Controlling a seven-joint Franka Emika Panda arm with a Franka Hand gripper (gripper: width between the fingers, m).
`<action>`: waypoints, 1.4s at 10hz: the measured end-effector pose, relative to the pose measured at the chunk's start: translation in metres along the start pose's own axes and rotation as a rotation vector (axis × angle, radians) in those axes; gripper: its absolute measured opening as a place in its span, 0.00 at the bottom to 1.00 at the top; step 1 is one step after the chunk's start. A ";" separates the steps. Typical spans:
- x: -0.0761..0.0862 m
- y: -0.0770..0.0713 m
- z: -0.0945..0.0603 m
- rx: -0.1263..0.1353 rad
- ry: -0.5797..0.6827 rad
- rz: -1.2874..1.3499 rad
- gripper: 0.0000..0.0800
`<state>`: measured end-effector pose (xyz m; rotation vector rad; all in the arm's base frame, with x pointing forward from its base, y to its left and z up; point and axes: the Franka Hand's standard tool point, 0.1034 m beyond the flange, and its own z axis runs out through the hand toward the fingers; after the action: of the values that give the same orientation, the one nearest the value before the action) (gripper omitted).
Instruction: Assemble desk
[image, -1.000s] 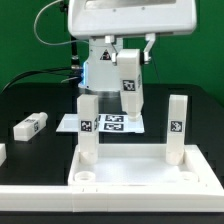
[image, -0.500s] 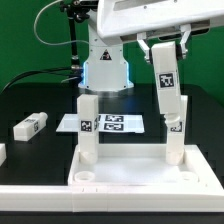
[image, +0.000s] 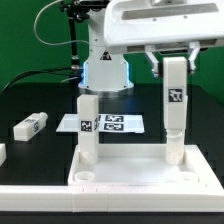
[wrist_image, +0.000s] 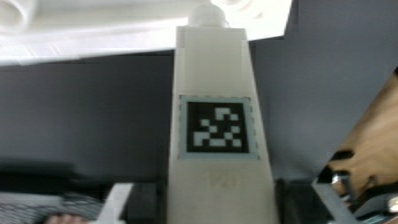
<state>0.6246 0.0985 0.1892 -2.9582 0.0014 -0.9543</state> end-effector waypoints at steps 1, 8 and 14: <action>0.005 -0.005 0.003 0.004 0.008 -0.026 0.36; -0.008 -0.005 0.016 -0.003 0.000 -0.036 0.36; -0.023 -0.008 0.033 -0.010 -0.033 -0.047 0.36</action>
Offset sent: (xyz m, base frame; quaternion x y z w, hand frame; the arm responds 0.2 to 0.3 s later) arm 0.0000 0.0000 0.0000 0.0000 0.0000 0.0000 1.0000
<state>0.6248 0.1073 0.1491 -2.9953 -0.0642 -0.9128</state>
